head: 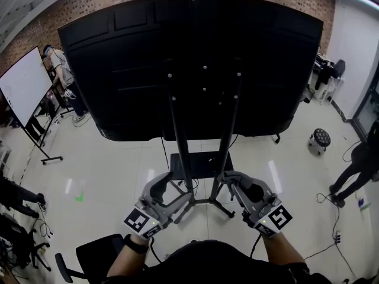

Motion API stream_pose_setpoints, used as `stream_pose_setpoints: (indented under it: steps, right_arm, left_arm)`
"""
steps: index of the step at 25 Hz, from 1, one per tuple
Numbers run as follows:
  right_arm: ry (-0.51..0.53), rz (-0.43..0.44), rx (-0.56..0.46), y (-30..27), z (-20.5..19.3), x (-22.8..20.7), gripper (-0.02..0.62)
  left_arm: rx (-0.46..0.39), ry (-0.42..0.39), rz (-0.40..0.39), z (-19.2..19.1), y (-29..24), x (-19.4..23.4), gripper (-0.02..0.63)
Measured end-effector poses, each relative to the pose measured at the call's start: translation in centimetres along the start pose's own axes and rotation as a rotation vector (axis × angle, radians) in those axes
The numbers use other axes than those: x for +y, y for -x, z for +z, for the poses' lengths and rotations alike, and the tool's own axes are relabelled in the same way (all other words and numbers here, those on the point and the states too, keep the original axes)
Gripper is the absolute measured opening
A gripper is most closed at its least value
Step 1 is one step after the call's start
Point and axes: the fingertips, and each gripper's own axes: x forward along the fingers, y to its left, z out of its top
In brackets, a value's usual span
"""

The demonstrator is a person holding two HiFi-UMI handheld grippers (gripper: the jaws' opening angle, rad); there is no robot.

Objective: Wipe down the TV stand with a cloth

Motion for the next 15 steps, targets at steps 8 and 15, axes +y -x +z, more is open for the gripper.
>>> stream_pose_setpoints:
  steps: [8, 15]
  right_arm:
    - [0.059, -0.040, -0.023, -4.9, 0.8, -3.5, 0.029]
    - [0.192, -0.023, -0.056, -7.5, 4.4, -7.1, 0.028]
  left_arm:
    - [-0.017, -0.026, -0.025, 0.9, -2.1, 5.3, 0.326]
    - [-0.095, -0.133, -0.044, 4.7, -5.6, 7.0, 0.264]
